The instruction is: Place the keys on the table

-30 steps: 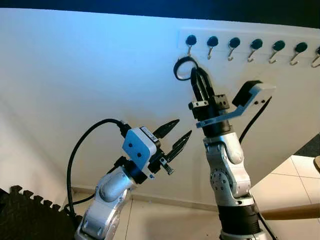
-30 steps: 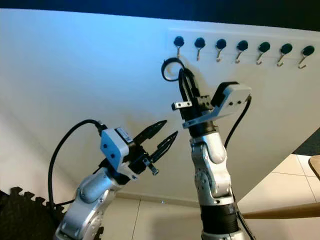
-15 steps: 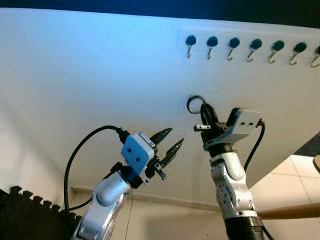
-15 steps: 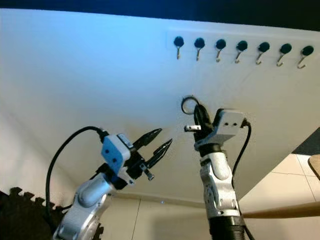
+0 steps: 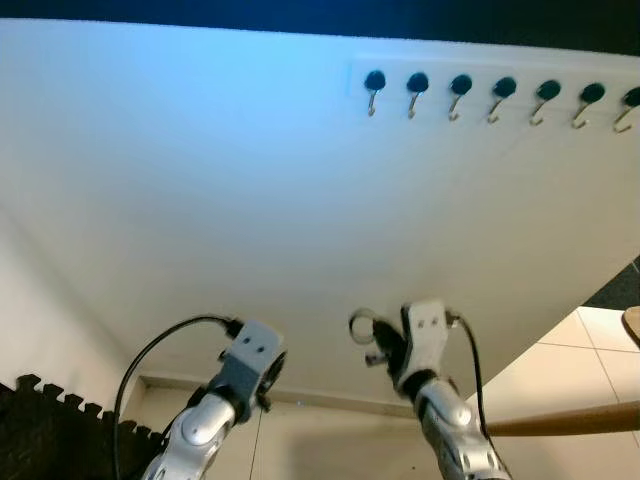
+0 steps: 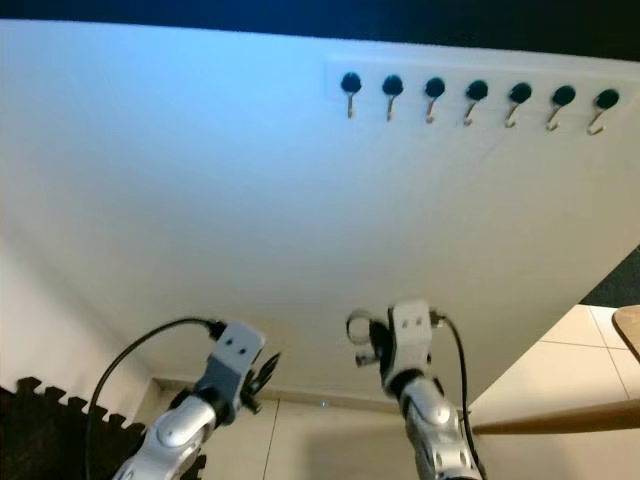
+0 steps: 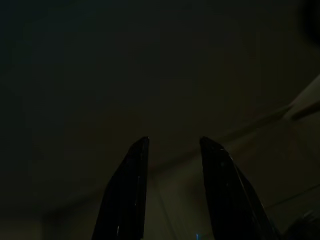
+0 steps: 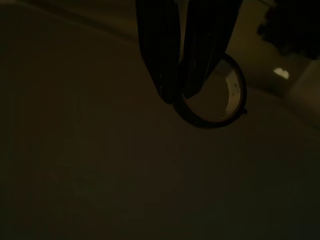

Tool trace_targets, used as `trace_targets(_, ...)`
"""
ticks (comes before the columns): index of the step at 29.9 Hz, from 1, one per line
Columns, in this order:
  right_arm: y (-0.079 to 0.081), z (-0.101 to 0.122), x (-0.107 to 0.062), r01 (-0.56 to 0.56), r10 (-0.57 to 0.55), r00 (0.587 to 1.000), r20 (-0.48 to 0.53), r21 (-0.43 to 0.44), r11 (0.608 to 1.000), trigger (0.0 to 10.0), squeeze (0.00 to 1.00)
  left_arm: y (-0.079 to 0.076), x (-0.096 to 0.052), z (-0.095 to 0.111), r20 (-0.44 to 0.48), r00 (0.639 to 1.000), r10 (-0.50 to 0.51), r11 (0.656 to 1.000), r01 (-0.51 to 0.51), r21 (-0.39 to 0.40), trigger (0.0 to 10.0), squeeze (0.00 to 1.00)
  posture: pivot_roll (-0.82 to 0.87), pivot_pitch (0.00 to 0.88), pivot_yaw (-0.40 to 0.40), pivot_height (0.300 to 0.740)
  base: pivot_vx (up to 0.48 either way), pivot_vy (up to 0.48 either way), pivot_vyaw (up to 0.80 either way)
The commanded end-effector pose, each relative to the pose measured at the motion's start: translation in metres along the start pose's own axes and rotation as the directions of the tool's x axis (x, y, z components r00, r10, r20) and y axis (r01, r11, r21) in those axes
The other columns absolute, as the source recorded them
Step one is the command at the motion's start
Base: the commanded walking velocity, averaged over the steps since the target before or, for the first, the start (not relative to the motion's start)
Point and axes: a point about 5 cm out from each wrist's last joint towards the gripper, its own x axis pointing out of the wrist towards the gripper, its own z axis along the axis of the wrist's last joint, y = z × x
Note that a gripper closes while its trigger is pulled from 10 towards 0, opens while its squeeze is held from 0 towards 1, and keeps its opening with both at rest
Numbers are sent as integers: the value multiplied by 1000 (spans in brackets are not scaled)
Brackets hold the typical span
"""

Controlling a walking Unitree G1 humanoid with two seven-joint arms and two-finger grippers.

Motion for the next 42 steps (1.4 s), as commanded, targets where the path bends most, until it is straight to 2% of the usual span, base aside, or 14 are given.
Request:
trace_targets(1, -9, -26, -9, 47, -48, 993, -104, -5, 999, 10000, 0, 9, -2, -34, -137, 983, 121, 987, -134, -86, 10000, 0, 36, 108, -21, 740, 0, 0, 0)
trace_targets(2, -9, -26, -9, 47, -48, 993, -104, -5, 999, 10000, 0, 9, -2, -34, -137, 983, 121, 987, -134, -86, 10000, 0, 36, 108, -21, 740, 0, 0, 0)
trace_targets(4, -16, -42, -14, 80, -81, 981, -176, -14, 997, 10000, 0, 15, -5, -53, -202, 961, 189, 971, -214, -110, 10000, 0, 33, 104, -19, 740, 0, 0, 0)
trace_targets(5, -16, -42, -14, 80, -81, 981, -176, -14, 997, 10000, 0, 15, -5, -53, -202, 961, 189, 971, -214, -110, 10000, 0, 33, 104, -19, 740, 0, 0, 0)
trace_targets(7, -29, -54, -21, 138, -140, 962, -236, -24, 990, 10000, 0, 24, -10, -69, -229, 943, 240, 942, -283, -180, 10000, 0, 34, 94, -17, 740, 0, 0, 0)
trace_targets(8, -29, -54, -21, 138, -140, 962, -236, -24, 990, 10000, 0, 24, -10, -69, -229, 943, 240, 942, -283, -180, 10000, 0, 34, 94, -17, 740, 0, 0, 0)
trace_targets(11, -40, -58, -23, 197, -205, 944, -257, -56, 979, 10000, 0, 33, -15, -85, -288, 909, 300, 890, -376, -259, 10000, 0, 27, 88, -13, 740, 0, 0, 0)
trace_targets(14, -46, -60, -25, 228, -246, 933, -264, -96, 969, 10000, 0, 36, -18, -91, -293, 898, 328, 855, -414, -311, 10000, 0, 20, 81, -13, 740, 0, 0, 0)
trace_targets(19, -48, -61, -27, 246, -264, 930, -255, -103, 964, 10000, 0, 35, -20, -98, -295, 895, 334, 855, -420, -305, 10000, 0, 16, 70, -16, 740, 0, 0, 0)
trace_targets(23, -45, -71, -32, 231, -253, 920, -298, -109, 967, 10000, 0, 27, -22, -107, -314, 900, 303, 851, -404, -335, 10000, 0, 9, 56, -16, 740, 0, 0, 0)
trace_targets(30, -44, -84, -41, 231, -260, 901, -346, -123, 965, 10000, 0, 22, -20, -107, -281, 917, 283, 852, -375, -364, 10000, 0, 5, 44, -14, 740, 0, 0, 0)
trace_targets(32, -44, -86, -42, 236, -267, 897, -353, -128, 963, 10000, 0, 22, -20, -107, -282, 917, 282, 855, -373, -359, 10000, 0, 4, 44, -13, 740, 0, 0, 0)
trace_targets(35, -46, -92, -49, 262, -292, 879, -378, -130, 956, 10000, 0, 19, -20, -110, -289, 920, 266, 878, -354, -321, 10000, 0, 5, 44, -11, 740, 0, 0, 0)
trace_targets(42, -46, -103, -58, 269, -305, 857, -416, -143, 952, 10000, 0, 16, -22, -115, -306, 917, 255, 881, -350, -317, 10000, 0, 5, 47, -6, 740, 0, 0, 0)
